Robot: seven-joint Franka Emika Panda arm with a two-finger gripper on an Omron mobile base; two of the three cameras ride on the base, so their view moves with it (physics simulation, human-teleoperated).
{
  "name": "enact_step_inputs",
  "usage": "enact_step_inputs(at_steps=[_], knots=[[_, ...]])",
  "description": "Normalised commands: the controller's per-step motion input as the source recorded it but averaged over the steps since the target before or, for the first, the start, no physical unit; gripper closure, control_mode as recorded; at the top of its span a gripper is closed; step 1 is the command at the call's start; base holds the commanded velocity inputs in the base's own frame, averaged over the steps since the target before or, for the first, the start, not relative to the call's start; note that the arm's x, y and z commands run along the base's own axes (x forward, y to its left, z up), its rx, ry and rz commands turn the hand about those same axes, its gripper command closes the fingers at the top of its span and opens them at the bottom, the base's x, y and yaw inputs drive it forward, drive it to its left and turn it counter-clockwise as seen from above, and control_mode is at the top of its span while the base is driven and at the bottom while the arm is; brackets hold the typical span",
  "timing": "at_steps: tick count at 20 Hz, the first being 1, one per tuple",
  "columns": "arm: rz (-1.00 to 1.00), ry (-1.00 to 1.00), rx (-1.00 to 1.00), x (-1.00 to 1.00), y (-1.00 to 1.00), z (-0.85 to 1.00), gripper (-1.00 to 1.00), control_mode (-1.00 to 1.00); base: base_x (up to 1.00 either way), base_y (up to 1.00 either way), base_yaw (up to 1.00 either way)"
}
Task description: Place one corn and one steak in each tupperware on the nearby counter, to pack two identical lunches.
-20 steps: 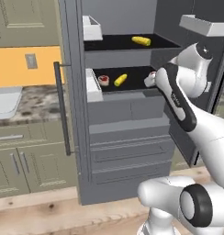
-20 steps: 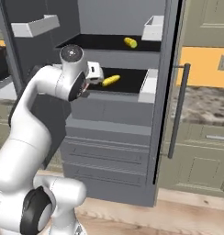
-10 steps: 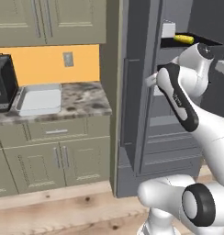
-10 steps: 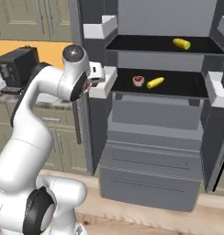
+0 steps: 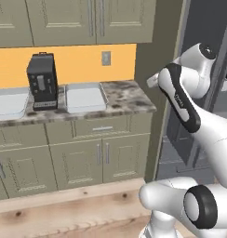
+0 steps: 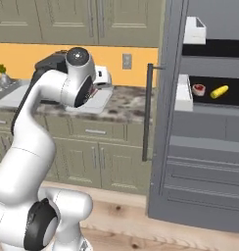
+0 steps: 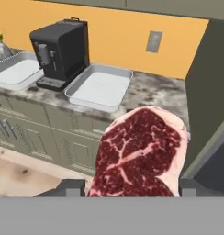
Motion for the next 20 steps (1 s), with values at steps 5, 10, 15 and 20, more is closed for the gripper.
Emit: enact_step_inputs(at_steps=[5, 10, 15, 20], knots=[[0.00, 0.00, 0.00, 0.00, 0.00, 0.00, 1.00, 1.00, 0.17, 0.99, 0.00], [0.00, 0.00, 0.00, 0.00, 0.00, 0.00, 1.00, 1.00, 0.57, 0.58, 0.00], [0.00, 0.00, 0.00, 0.00, 0.00, 0.00, 1.00, 1.00, 0.22, 1.00, 0.00], [0.00, 0.00, 0.00, 0.00, 0.00, 0.00, 1.00, 1.00, 0.18, 1.00, 0.00]])
